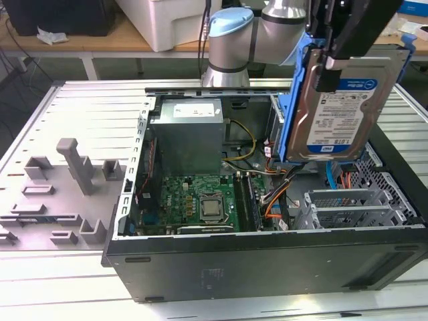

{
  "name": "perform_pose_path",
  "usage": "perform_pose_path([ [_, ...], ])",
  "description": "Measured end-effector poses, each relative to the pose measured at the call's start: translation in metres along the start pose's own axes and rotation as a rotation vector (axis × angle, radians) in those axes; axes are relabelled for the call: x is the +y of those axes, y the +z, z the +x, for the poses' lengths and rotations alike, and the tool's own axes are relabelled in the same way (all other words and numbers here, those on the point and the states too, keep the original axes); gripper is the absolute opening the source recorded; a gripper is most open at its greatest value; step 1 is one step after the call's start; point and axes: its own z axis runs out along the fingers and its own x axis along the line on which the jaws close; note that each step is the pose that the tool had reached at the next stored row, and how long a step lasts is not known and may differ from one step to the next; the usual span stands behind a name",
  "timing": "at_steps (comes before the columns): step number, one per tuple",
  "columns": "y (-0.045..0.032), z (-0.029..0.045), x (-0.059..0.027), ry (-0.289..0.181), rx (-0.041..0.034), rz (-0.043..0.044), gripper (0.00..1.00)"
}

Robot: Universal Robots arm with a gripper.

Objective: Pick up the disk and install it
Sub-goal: 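Pick up the disk, then insert the disk into the insertion slot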

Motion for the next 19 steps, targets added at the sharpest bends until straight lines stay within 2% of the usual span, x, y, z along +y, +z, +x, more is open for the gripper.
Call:
perform_pose_path([
  [2,0.0000,-0.0001,-0.0023,0.000,0.0000,0.0000,0.37],
  [19,0.0002,0.0015,-0.0033,0.000,-0.0004,0.0000,0.37],
])
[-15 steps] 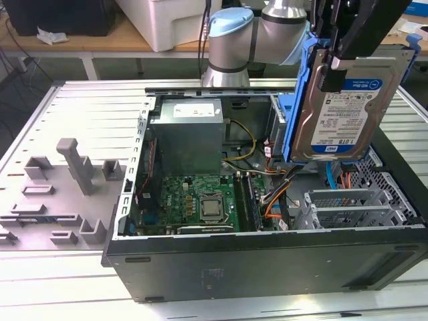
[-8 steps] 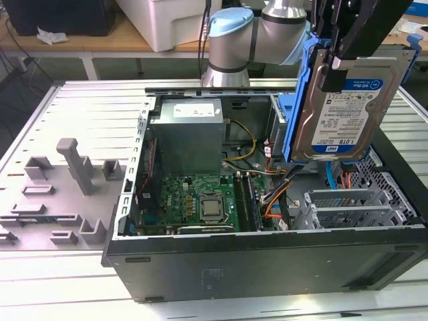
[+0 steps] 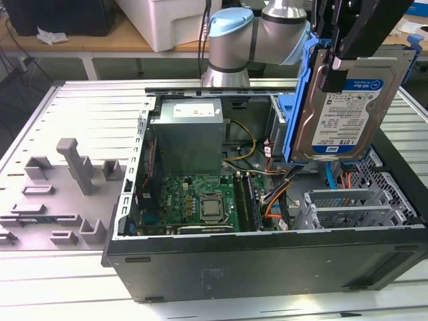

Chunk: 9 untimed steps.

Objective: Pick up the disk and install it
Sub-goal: 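Insert the disk into the insertion slot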

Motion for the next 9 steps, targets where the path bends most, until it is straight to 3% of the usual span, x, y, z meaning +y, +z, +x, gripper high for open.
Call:
perform_pose_path([
  [5,0.0012,0.0094,-0.0010,0.000,-0.0014,-0.0001,0.37],
  [9,0.0016,0.0115,-0.0093,0.000,-0.0017,-0.0003,0.37],
])
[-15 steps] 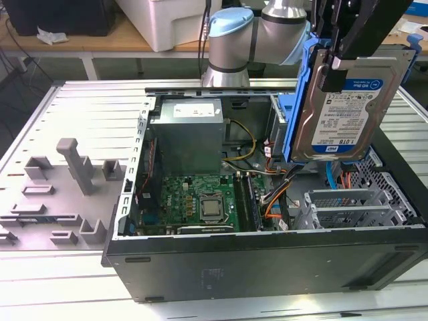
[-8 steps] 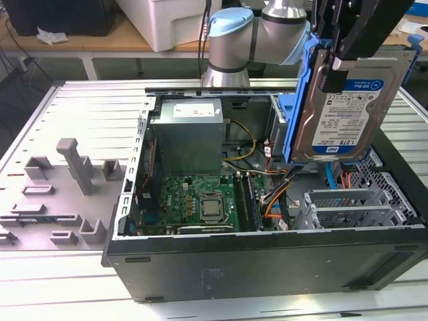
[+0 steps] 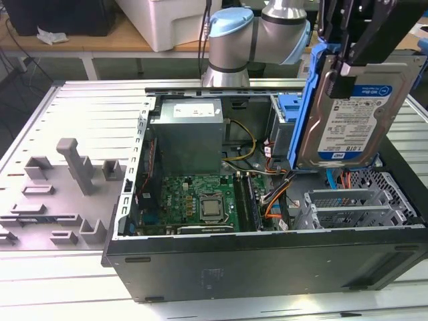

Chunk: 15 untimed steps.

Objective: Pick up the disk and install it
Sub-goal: 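Insert the disk into the insertion slot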

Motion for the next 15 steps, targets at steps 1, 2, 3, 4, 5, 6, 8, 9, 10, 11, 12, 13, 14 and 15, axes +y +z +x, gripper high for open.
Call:
perform_pose_path([
  [1,0.0000,0.0004,-0.0034,0.000,0.0000,-0.0002,0.37],
  [2,0.0001,0.0010,-0.0065,-0.001,0.0000,-0.0003,0.37],
  [3,0.0002,0.0015,-0.0084,-0.001,-0.0001,-0.0002,0.37],
  [4,0.0003,0.0028,-0.0116,-0.003,-0.0008,-0.0001,0.37],
  [5,0.0005,0.0037,-0.0138,-0.004,-0.0027,0.0000,0.37],
  [6,0.0006,0.0044,-0.0163,-0.006,-0.0056,0.0001,0.37],
  [8,0.0008,0.0056,-0.0204,-0.009,-0.0132,0.0004,0.37],
  [9,0.0009,0.0060,-0.0212,-0.010,-0.0156,0.0004,0.37],
  [10,0.0010,0.0068,-0.0222,-0.011,-0.0202,0.0005,0.37],
  [11,0.0011,0.0077,-0.0229,-0.012,-0.0236,0.0005,0.37],
  [12,0.0011,0.0084,-0.0234,-0.013,-0.0256,0.0006,0.37],
  [13,0.0013,0.0096,-0.0239,-0.013,-0.0285,0.0006,0.37],
  [14,0.0014,0.0105,-0.0241,-0.014,-0.0307,0.0006,0.37],
  [15,0.0016,0.0121,-0.0242,-0.014,-0.0340,0.0006,0.37],
])
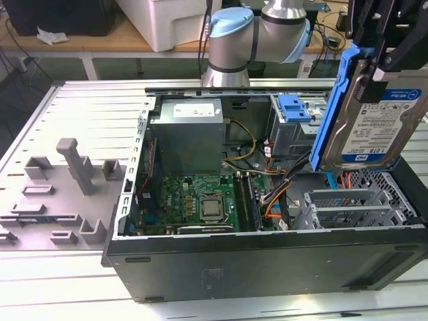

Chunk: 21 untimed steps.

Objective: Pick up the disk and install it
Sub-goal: 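Insert the disk into the insertion slot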

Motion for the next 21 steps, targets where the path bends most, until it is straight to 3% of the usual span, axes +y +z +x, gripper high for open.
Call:
perform_pose_path([
  [3,0.0003,0.0033,-0.0001,-0.001,-0.0113,0.0000,0.37],
  [8,0.0005,0.0050,-0.0001,-0.001,-0.0379,0.0004,0.37],
  [21,0.0005,0.0051,-0.0001,-0.001,-0.0390,0.0004,0.37],
])
